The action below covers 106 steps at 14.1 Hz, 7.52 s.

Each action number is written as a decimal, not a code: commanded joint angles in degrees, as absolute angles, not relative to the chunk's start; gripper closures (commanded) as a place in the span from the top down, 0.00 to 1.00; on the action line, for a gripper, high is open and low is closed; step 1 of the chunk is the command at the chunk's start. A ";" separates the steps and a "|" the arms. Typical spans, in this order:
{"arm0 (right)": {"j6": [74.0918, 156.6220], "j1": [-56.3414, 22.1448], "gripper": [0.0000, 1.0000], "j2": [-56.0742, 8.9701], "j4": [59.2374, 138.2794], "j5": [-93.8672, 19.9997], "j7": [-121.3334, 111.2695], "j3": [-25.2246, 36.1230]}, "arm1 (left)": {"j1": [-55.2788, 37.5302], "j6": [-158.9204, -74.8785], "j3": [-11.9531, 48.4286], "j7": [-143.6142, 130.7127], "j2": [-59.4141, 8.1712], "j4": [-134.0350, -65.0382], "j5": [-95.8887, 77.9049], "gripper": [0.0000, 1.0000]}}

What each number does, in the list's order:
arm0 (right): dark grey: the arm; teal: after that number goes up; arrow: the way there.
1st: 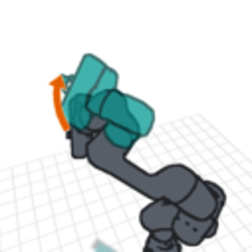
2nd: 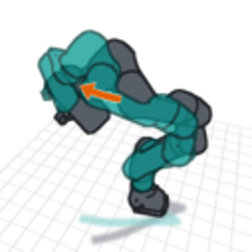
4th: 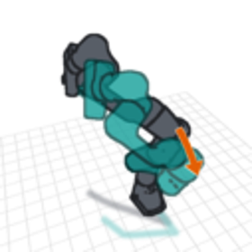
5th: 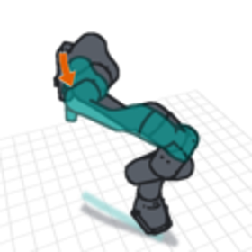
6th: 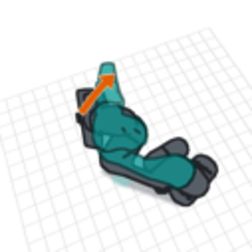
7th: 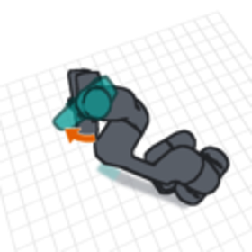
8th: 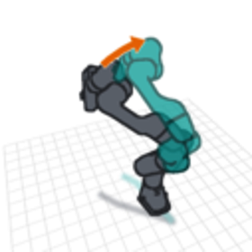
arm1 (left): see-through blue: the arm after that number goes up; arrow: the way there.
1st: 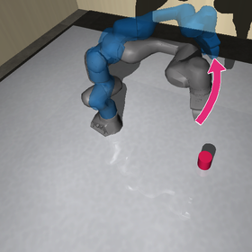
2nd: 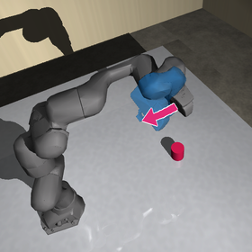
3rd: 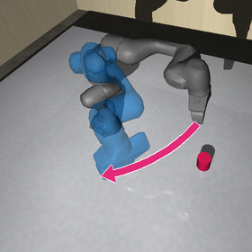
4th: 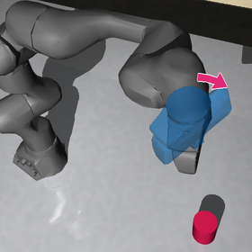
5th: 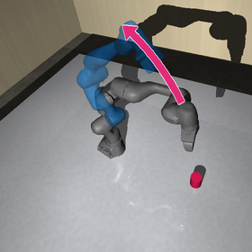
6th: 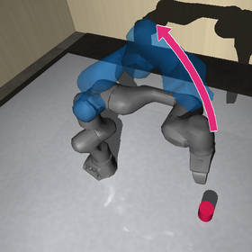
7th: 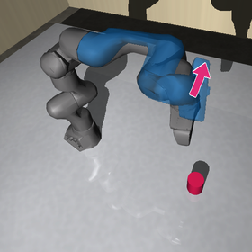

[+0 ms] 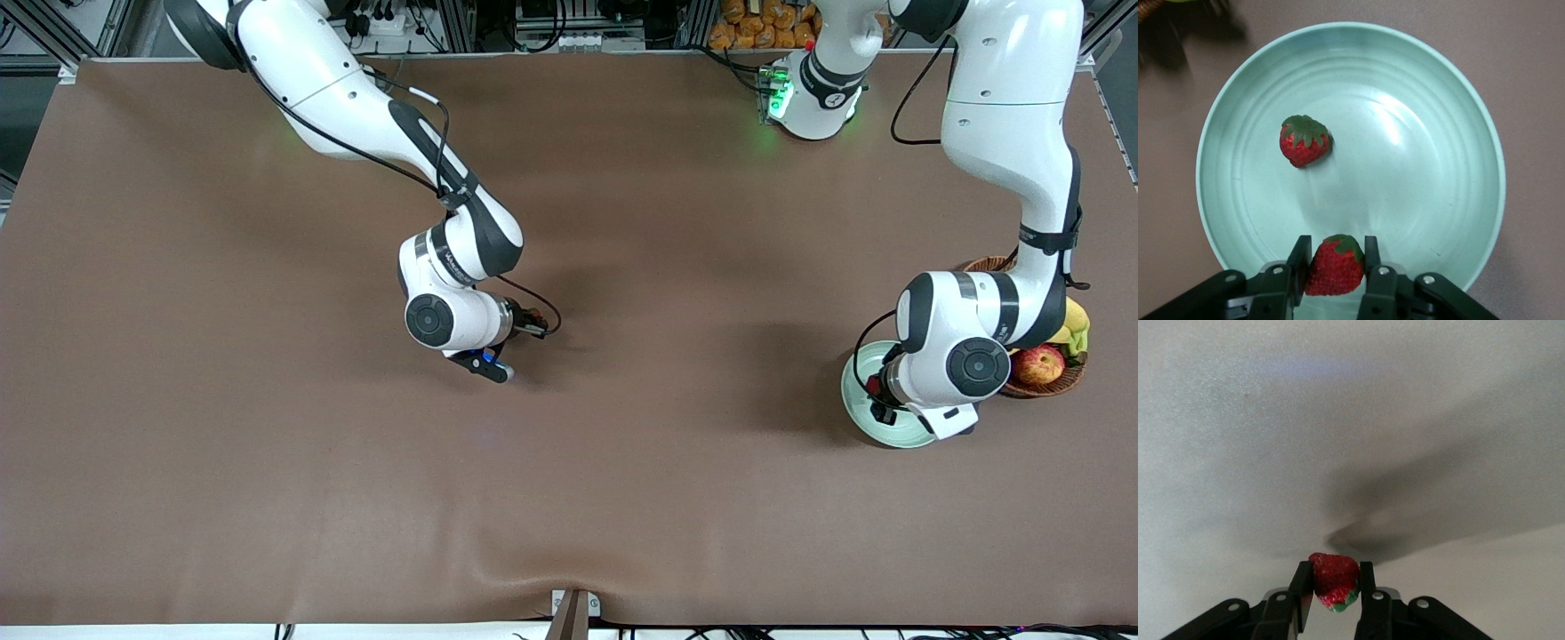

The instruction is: Collect all strawberries into plate

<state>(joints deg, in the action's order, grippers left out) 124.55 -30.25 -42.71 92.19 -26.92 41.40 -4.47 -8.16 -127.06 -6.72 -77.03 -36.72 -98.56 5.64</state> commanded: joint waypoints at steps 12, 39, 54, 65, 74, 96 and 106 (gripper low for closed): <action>115.69 -19.35 1.00 -30.17 90.44 -18.67 38.77 -2.99 | -15.18 -127.18 7.56 -75.92 -30.93 -95.99 7.12 1.00; 82.00 7.91 1.00 -3.25 84.29 3.41 -6.94 -2.99 | -47.37 -139.04 6.59 -74.53 -52.73 -78.40 7.47 1.00; 78.14 7.56 1.00 -2.64 84.29 -1.41 -2.64 -3.25 | -40.46 -134.03 1.06 -81.20 -45.80 -78.49 8.26 0.00; 78.22 7.56 1.00 -2.99 83.85 -2.02 -2.46 -3.34 | -5.82 -120.41 0.88 -73.24 -41.67 -82.52 9.23 0.00; 78.40 7.21 1.00 -3.08 83.76 -2.20 -2.46 -3.60 | 3.34 -121.29 1.14 -52.65 -35.33 -97.11 9.23 0.00; 77.61 7.47 1.00 -3.25 82.36 -1.67 -3.07 -3.60 | 3.26 -102.94 10.28 -19.80 -8.28 -97.21 5.55 1.00; 66.89 7.47 1.00 -2.81 76.56 -1.58 -3.16 -3.52 | -1.41 -90.63 6.07 1.82 -1.49 -92.03 1.94 1.00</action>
<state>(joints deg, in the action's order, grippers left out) 68.44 6.98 -3.09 78.39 -1.50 -3.49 -3.07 -0.80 -93.57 7.69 -2.70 -2.30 -94.21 3.41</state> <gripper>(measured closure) 0.000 0.000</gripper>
